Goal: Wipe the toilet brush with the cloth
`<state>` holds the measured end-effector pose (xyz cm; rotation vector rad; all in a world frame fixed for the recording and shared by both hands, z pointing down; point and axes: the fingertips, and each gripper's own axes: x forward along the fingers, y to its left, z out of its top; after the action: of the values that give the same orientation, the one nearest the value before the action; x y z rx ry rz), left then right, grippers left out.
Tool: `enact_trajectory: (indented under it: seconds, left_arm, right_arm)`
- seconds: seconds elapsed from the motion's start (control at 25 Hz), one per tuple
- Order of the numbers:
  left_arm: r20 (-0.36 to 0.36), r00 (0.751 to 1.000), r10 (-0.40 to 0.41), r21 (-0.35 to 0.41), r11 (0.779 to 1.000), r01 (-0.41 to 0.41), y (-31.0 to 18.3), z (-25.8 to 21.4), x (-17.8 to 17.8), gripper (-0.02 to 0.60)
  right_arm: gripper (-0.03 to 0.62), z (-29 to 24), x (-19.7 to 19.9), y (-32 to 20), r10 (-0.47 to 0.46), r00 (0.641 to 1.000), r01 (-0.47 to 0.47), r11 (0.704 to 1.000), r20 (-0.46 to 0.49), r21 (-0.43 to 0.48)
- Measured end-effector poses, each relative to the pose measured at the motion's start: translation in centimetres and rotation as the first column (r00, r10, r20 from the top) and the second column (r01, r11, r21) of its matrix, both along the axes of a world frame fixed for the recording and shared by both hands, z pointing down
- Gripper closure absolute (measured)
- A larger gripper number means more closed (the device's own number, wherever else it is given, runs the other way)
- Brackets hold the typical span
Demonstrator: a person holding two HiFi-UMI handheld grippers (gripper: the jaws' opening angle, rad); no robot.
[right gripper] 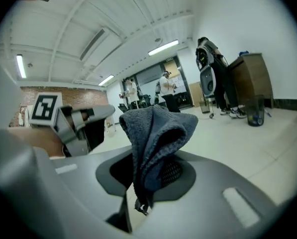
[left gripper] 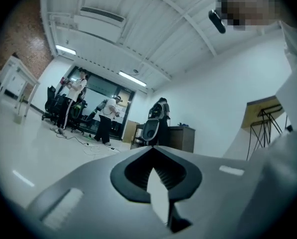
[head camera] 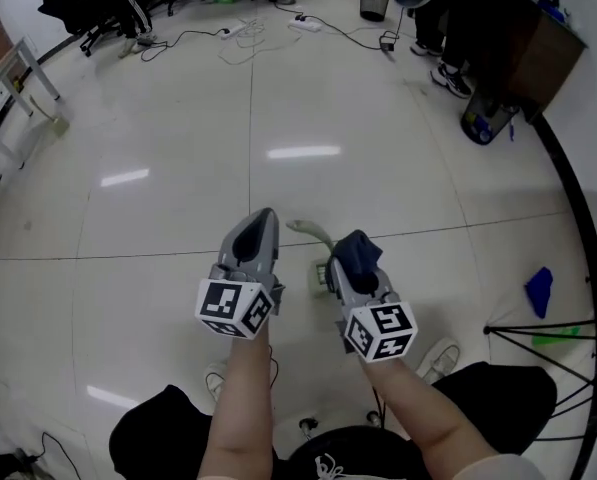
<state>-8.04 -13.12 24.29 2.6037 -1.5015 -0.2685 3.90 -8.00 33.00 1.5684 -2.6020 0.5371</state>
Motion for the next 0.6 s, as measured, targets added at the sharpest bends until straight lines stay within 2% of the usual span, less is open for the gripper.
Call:
enact_trajectory:
  seconds: [0.12,0.2,0.28,0.44,0.6]
  left_arm:
    - [0.123,0.99,0.066,-0.051,0.997,-0.06,-0.6,1.1,1.3,0.575]
    - [0.158,0.982,0.107,-0.079,0.992,-0.095,-0.8,2.0,1.8,0.575]
    - [0.174,0.975,0.139,-0.103,0.987,-0.123,-0.9,2.8,2.3,0.575]
    - [0.114,0.983,0.143,-0.108,0.985,-0.131,-0.7,2.9,2.3,0.575]
    - [0.087,0.987,0.135,-0.091,0.988,-0.127,-0.5,2.7,2.1,0.575]
  right_arm:
    - [0.523,-6.5,-0.2,-2.1,-0.004,0.999,-0.001,0.991,0.032,0.133]
    - [0.523,-9.9,-0.8,-3.1,-0.023,0.999,0.014,0.977,0.041,0.211]
    - [0.523,-11.9,-1.9,-4.0,-0.061,0.998,0.052,0.967,0.028,0.251]
    - [0.523,-11.4,-4.4,-5.5,-0.155,0.988,0.154,0.967,-0.011,0.201]
    - [0.523,-7.4,-4.3,-6.4,-0.151,0.987,0.155,0.982,-0.053,0.103]
